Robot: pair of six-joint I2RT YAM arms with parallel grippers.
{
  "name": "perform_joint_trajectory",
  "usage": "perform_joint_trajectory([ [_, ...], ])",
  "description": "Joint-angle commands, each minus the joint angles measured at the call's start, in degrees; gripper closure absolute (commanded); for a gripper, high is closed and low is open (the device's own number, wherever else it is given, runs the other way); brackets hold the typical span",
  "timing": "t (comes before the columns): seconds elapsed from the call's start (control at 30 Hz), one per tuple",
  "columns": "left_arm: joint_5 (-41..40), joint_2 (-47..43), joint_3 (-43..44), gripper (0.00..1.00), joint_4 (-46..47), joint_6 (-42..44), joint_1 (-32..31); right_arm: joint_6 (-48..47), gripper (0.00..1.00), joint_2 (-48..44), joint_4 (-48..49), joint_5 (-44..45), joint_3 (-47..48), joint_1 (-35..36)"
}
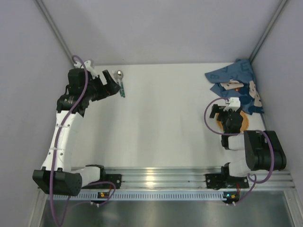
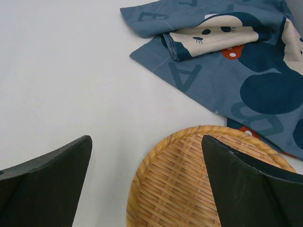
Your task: Set the dinner table for one person
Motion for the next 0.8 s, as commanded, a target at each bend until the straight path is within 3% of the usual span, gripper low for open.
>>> perform_joint_trajectory([
  [0.0,0.57,0.23,-1.0,0.01,-9.37,-3.03,0.1,-0.56,0.0,0.01,3.92,-0.13,1.53,0.64],
  [0.1,0.56,-3.73,-3.37,0.02,-6.83,-5.23,0.1,-0.91,0.0,0.01,3.57,1.09,1.62,0.73],
  [0.17,1.36,-4.35,-4.25,0.02,-6.38,-5.85,0.1,-1.87,0.0,-2.25,1.13,6.51,2.93,3.88],
  [0.2,1.62,-4.18,-4.43,0.02,-6.99,-6.03,0.1,-2.4,0.0,-4.27,-8.37,8.72,4.59,5.55],
  [0.27,2.59,-3.82,-5.39,0.02,-7.09,-6.81,0.1,-1.97,0.0,-7.79,-23.86,13.56,16.6,7.31],
  [0.3,2.94,-3.91,-5.83,0.02,-6.57,-6.99,0.1,-1.1,0.0,-7.81,-37.08,13.06,21.7,7.84],
  [0.33,3.72,-4.35,-6.71,0.02,-6.04,-7.26,0.01,-0.39,0.0,-7.38,-42.34,12.18,31.49,7.94],
  [0.4,3.56,-4.7,-7.51,0.02,-4.89,-7.96,0.01,2.33,0.0,-7.11,-46.25,9.46,37.8,8.2],
  [0.43,3.56,-4.53,-7.68,0.02,-4.37,-8.31,0.01,4.95,0.0,-7.19,-45.22,9.45,40.53,8.11],
  [0.5,3.99,-4.0,-7.51,0.02,-4.01,-8.75,0.01,26.51,0.0,-5.45,-46.07,17.6,41.96,5.66],
  [0.53,3.91,-3.39,-6.99,0.02,-4.01,-8.75,0.01,33.56,0.0,-4.05,-47.91,16.32,44.4,3.65],
  [0.57,3.82,-3.21,-6.72,0.02,-3.92,-8.75,0.01,37.28,0.0,0.75,-49.5,6.21,47.03,-1.33],
  [0.6,3.73,-3.03,-6.37,0.03,-3.84,-8.84,0.01,37.84,0.0,4.2,-60.04,3.94,51.24,-2.51],
  [0.63,3.38,-2.77,-5.93,0.03,-3.84,-8.67,0.01,37.59,0.0,8.41,-69.72,4.61,64.76,-2.78],
  [0.7,2.68,-2.77,-5.49,0.03,-4.28,-8.84,0.01,33.56,0.0,23.08,-94.27,7.52,79.86,-2.61],
  [0.73,2.85,-3.38,-5.92,0.04,-4.1,-9.01,0.01,31.89,0.0,28.09,-101.04,7.08,94.11,-2.61],
  [0.77,2.94,-3.73,-6.36,0.04,-3.66,-9.36,0.01,29.35,0.0,37.19,-106.85,6.82,100.61,-2.61],
])
